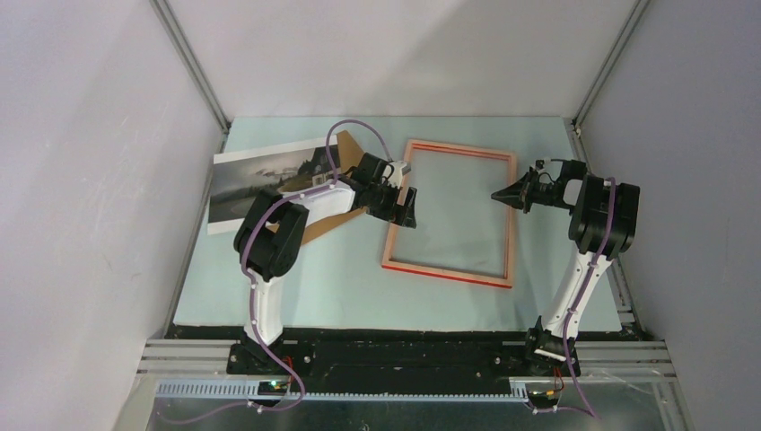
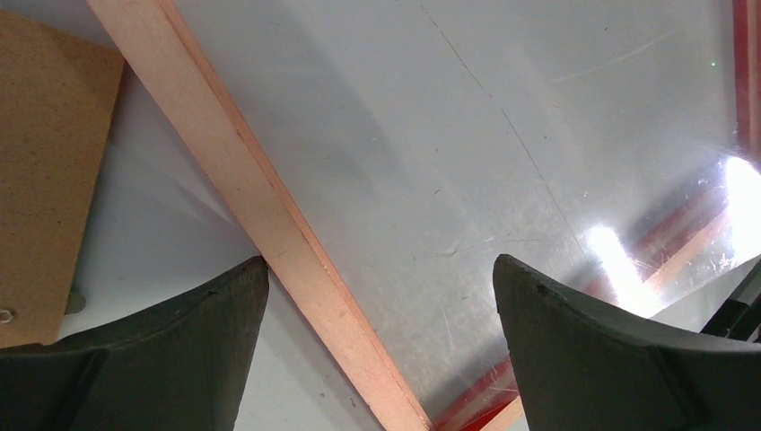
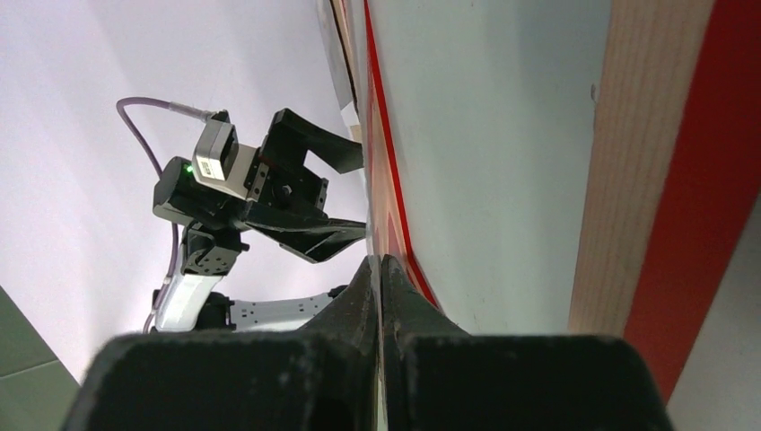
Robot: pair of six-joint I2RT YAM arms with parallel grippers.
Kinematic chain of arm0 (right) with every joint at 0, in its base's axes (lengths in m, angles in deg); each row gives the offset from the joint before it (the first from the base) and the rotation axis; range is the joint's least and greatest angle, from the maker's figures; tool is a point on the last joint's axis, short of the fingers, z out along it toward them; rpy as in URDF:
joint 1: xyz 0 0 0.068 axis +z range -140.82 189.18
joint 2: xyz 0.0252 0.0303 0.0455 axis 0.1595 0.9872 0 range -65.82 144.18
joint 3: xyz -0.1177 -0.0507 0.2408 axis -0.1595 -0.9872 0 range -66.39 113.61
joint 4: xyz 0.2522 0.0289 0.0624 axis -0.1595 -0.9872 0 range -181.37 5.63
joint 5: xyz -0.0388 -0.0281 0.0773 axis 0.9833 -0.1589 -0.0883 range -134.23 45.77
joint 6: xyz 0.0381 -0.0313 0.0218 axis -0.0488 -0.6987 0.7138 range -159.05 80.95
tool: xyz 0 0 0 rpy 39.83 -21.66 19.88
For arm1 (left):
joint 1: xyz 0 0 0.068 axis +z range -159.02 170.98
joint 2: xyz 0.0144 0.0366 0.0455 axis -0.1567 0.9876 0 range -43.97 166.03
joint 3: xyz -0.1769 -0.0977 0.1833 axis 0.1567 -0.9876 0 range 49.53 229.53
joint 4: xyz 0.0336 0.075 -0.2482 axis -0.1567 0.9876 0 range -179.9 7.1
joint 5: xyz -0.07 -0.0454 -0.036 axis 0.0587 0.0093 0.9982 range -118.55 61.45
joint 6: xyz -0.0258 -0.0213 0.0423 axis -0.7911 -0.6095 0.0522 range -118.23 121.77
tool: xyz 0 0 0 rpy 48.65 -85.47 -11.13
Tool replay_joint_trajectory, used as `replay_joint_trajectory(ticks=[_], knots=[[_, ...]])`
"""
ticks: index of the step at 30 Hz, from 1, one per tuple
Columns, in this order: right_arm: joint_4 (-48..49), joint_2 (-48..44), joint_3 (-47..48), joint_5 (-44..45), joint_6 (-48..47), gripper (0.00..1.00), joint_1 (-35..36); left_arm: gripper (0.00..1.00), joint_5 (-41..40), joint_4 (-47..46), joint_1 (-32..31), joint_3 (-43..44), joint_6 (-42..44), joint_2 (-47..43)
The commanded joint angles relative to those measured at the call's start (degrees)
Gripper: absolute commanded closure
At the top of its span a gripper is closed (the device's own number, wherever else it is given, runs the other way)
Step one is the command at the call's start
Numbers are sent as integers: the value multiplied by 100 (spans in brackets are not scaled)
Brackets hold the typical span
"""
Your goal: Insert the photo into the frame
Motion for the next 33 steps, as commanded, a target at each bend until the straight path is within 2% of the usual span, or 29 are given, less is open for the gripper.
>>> replay_joint_trajectory(ticks=[1, 10, 33], knots=[[-174, 36, 268, 100, -292, 100, 122, 0, 227, -175, -33, 146, -109, -11], [-1237, 195, 944, 479, -1167, 100, 205, 0, 337, -269, -63, 21, -251, -112], [-2167, 424, 1768, 1228, -1944, 100, 442, 0, 390, -428, -219, -182, -403, -256]])
